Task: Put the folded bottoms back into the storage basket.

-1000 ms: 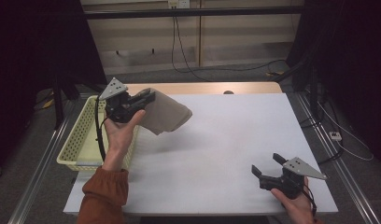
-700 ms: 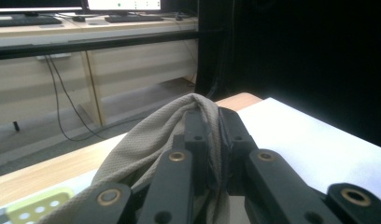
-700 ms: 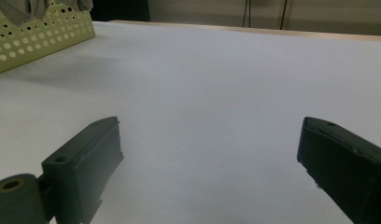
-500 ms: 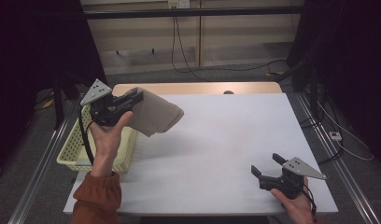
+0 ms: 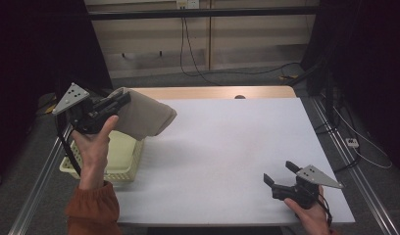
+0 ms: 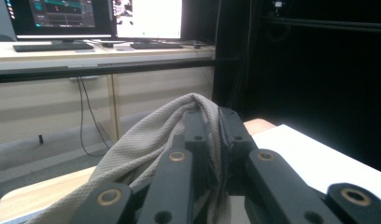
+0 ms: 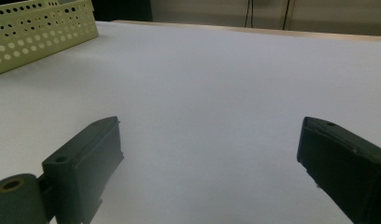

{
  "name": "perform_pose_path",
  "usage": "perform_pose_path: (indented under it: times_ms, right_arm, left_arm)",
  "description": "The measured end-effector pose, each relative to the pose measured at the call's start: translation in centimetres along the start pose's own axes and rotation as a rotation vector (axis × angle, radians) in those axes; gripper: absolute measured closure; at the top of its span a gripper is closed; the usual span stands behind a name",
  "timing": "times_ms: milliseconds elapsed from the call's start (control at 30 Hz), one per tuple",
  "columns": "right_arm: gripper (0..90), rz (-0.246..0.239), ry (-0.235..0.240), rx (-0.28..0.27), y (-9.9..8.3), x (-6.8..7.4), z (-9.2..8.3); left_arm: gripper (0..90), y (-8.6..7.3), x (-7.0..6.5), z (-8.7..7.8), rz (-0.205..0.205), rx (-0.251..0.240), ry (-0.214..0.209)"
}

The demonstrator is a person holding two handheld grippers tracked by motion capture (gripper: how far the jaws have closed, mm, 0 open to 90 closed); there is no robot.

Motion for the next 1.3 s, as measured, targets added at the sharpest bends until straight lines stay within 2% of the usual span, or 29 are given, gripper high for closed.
perform_pose_path:
  times_ms: [200,233,267,467,767,1300]
  right_arm:
    - [6.1,0.001,0.001,-0.001,0.0,0.0,0.0]
    - [6.1,0.001,0.001,-0.001,0.0,0.0,0.0]
    - [6.1,0.000,0.001,-0.001,0.0,0.0,0.0]
    - [6.1,0.000,0.001,0.000,0.0,0.0,0.0]
    - [6.2,-0.003,0.003,0.001,0.0,0.0,0.0]
    - [6.2,-0.004,0.003,0.001,0.0,0.0,-0.1]
  left_arm:
    - [83.8,0.3,0.1,-0.7,0.006,-0.009,0.015]
    - [83.9,0.3,0.2,-0.9,0.009,-0.010,0.022]
    - [83.8,0.3,0.3,-1.1,0.026,0.003,0.046]
    - [83.9,0.4,0.6,-1.6,0.030,0.008,0.064]
    - [83.9,0.6,1.1,-2.8,0.020,-0.018,0.083]
    - [83.8,0.1,2.5,-3.7,-0.014,-0.025,0.116]
Point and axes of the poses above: each handheld gripper's, and its own axes: z roughly forward along the jaws, y roughly out of its top, x roughly to its left, the point moved 3 cm from there along z, roughly forward along the jaws, and after that the axes turned 14 degrees about -y, right-handed, at the moved point
